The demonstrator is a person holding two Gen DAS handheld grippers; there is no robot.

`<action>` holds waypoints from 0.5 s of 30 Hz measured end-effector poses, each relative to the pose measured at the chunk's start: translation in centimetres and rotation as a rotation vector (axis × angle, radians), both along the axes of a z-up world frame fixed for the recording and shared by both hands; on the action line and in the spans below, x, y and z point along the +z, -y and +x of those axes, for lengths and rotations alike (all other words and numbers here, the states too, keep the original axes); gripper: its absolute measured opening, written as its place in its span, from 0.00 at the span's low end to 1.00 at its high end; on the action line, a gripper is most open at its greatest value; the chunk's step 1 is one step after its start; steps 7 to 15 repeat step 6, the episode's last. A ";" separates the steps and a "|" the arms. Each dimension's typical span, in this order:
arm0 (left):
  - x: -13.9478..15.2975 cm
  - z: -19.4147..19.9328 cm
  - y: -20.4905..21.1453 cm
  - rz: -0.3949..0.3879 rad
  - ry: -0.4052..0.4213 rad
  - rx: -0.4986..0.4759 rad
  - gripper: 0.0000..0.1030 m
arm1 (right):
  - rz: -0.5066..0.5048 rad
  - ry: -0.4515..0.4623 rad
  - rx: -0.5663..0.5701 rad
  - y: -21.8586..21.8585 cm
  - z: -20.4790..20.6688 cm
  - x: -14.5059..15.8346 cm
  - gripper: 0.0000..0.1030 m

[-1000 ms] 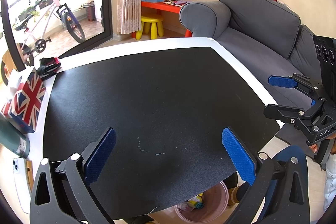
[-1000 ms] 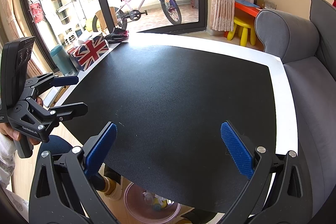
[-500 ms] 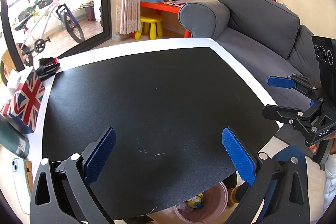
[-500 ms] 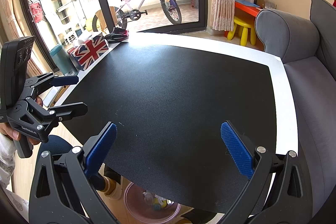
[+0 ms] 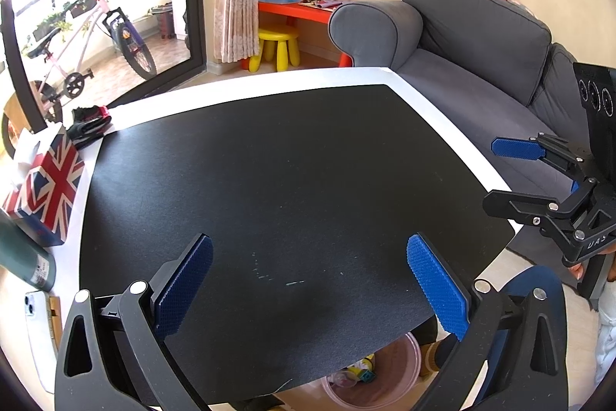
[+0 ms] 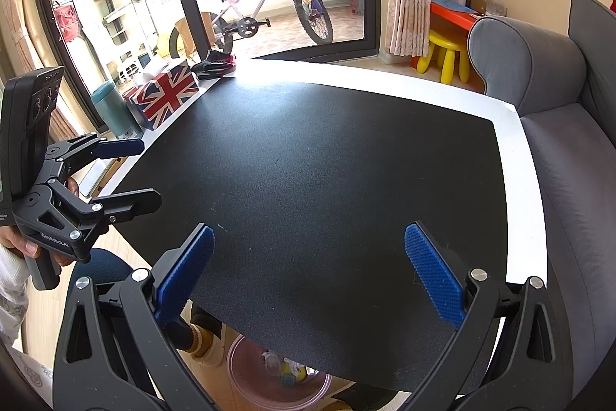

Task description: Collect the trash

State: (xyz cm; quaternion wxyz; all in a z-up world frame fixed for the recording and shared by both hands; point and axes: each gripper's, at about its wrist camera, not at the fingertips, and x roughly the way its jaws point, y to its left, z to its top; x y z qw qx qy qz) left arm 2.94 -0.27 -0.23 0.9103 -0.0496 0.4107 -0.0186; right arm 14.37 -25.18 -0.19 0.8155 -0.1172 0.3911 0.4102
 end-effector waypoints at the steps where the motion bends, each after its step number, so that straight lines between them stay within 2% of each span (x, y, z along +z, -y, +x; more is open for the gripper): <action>1: 0.0 0.0 0.1 0.002 -0.003 0.002 0.94 | -0.001 0.001 0.000 0.0 0.0 0.0 0.95; 15: 0.0 0.0 -0.1 0.005 -0.004 0.017 0.94 | 0.000 0.001 0.001 0.0 0.0 0.0 0.95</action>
